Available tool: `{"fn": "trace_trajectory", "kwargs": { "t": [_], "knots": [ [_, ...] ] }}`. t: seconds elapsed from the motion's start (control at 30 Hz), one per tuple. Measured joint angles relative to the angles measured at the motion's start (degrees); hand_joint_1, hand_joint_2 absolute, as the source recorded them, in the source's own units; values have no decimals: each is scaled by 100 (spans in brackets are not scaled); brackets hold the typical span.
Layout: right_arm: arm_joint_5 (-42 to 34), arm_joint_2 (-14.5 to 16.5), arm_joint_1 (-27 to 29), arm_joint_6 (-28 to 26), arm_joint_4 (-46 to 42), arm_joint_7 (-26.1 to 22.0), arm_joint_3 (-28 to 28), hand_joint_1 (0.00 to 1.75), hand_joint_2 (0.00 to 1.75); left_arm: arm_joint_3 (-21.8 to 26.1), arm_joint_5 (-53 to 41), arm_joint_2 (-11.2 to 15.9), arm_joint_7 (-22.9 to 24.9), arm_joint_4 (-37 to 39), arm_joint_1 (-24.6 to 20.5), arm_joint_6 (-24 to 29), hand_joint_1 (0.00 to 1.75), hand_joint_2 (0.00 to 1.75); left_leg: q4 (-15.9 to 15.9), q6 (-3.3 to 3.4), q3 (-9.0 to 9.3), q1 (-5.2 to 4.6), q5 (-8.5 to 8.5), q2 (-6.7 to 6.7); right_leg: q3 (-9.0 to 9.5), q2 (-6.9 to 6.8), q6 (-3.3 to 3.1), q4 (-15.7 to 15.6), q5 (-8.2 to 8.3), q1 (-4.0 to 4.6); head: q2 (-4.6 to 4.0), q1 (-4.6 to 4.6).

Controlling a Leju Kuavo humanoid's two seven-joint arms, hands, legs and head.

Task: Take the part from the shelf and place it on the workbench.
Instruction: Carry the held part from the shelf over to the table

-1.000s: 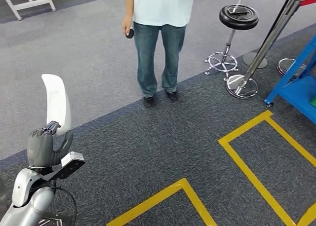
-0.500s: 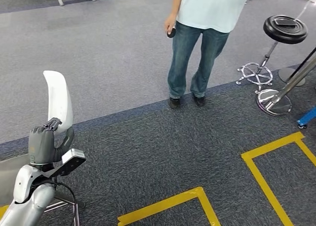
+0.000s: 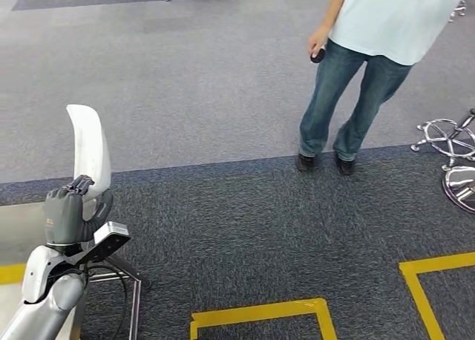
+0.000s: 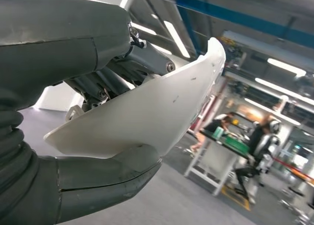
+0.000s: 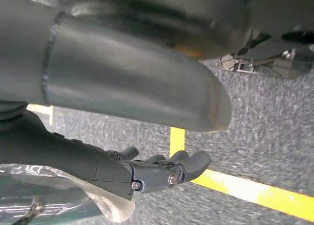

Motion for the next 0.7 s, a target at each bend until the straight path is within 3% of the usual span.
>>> {"fn": "trace_trajectory", "kwargs": {
  "t": [0.07,0.1,0.2,0.27,0.33,0.4,0.43,0.47,0.5,0.57,0.63,0.7],
  "knots": [
    [0,-2,-9,1,-5,0,0,0,0,-4,2,-1,0,3,-11,0,175,175,-602,42,314,-28,189,186,-9,-121,70,73,-71,9,0,-4],
    [1,-3,-12,1,-5,0,0,0,0,-5,4,-1,0,5,-13,0,175,175,-707,89,361,-48,190,219,-9,-169,101,98,-95,19,0,-1],
    [1,-4,-27,6,-7,0,2,0,0,-5,8,8,0,8,-4,1,175,175,-710,231,331,-67,197,58,1,-267,171,120,-139,13,0,12],
    [1,-4,-41,13,-9,-3,2,0,0,-5,8,13,-1,9,-18,2,175,175,-728,301,329,-46,216,-52,-107,-41,221,356,-326,-14,0,27],
    [2,-4,-35,17,-11,-5,2,0,0,-7,11,10,-3,9,-41,2,175,175,-734,349,317,-40,229,-169,-427,289,244,1043,-685,-33,0,50],
    [2,-4,-13,19,-12,-3,2,0,0,-11,14,4,-4,10,-49,2,175,175,-733,368,301,-51,238,-302,-786,405,235,1735,-920,-35,0,55],
    [2,-4,-5,21,-12,-2,2,0,0,-13,15,2,-4,11,-49,2,175,175,-732,369,298,-57,242,-382,-853,424,220,1821,-878,-34,0,57],
    [2,-4,-2,22,-12,-1,2,0,0,-14,16,-1,-4,13,-50,2,175,175,-731,367,297,-61,247,-458,-822,444,201,1707,-744,-34,0,56],
    [2,-4,-3,23,-12,0,2,0,0,-14,18,-2,-4,13,-52,2,175,175,-731,360,298,-60,254,-543,-673,513,175,1356,-514,-35,0,56],
    [2,-4,-4,24,-12,0,2,0,0,-15,20,-4,-4,13,-61,2,175,175,-723,326,285,-51,273,-694,-320,810,134,565,-183,-49,0,52],
    [4,-4,-5,25,-12,0,3,0,0,-17,22,-5,-5,13,-68,2,175,175,-731,257,241,-23,312,-838,-124,984,120,194,-110,-45,0,53],
    [4,-4,-11,26,-12,1,4,0,0,-17,24,0,-7,13,-60,2,175,175,-760,169,199,6,358,-965,-75,860,90,141,-83,-37,0,56]
  ]
}}
